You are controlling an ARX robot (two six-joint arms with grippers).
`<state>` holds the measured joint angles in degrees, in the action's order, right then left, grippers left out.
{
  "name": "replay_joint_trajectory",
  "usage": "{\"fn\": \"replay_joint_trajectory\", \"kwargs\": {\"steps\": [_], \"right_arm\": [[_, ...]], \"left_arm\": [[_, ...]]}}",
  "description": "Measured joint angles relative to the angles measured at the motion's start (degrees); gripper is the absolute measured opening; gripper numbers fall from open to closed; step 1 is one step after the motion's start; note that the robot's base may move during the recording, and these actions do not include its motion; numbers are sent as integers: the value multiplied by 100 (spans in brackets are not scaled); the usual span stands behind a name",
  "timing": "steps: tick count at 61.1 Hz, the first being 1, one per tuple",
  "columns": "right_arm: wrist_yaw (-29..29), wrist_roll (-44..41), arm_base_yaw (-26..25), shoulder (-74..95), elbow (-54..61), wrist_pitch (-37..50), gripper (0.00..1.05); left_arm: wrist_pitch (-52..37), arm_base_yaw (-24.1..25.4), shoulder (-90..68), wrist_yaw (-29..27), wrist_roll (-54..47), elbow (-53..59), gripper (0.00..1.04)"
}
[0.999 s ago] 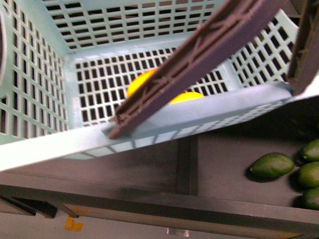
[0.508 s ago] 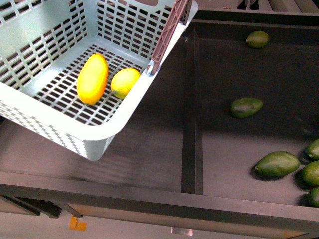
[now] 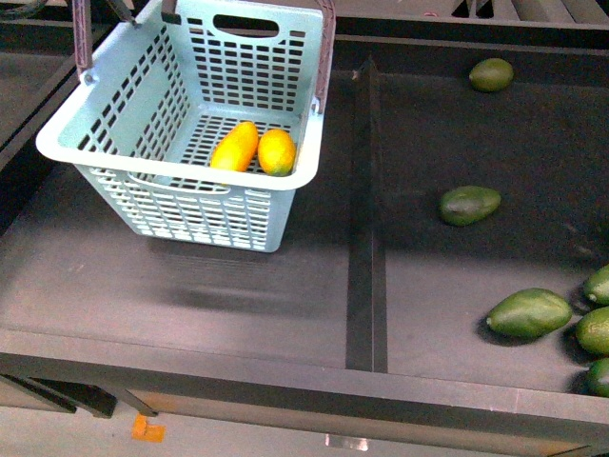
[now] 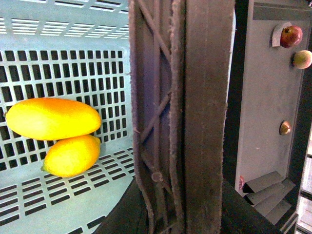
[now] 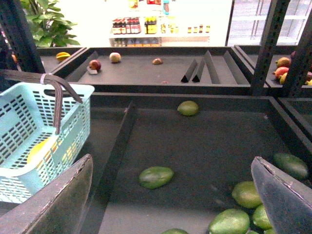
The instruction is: Pick lemon and mango into basket
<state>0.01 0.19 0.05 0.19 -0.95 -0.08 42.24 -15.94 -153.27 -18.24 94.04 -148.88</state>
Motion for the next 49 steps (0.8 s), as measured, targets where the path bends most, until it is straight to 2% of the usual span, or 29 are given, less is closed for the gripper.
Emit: {"fn": "replay_joint_trajectory", "kwargs": {"steps": [16,28,40,44,45,46,47,49], "right_arm": [[0,-2,0,0,0,0,96],[0,0,0,0,0,0,96],[0,0,0,0,0,0,96],[0,-2,0,0,0,0,96],[-2,0,0,0,0,0,96],[-4,0,0,-2,0,0,96],[-2,-2,0,-2,0,0,96],[-2,-2,0,0,0,0,96]], "left_arm": [[-903,-2,557,173,271,1421,19],[-911,52,1215,151,131,2146,52],[-1563,282,2940,-389,-127,4188,91],[-1567,358,3340,-428,-238,4640,99],[-1827,389,3429,-304,-463,4802,97],[-2761,437,3620,-24,-1058,5300,92],[-3088,457,3679,192,-1314,5473,90],[-4417,514,3919,590,-2581,6223,83]]}}
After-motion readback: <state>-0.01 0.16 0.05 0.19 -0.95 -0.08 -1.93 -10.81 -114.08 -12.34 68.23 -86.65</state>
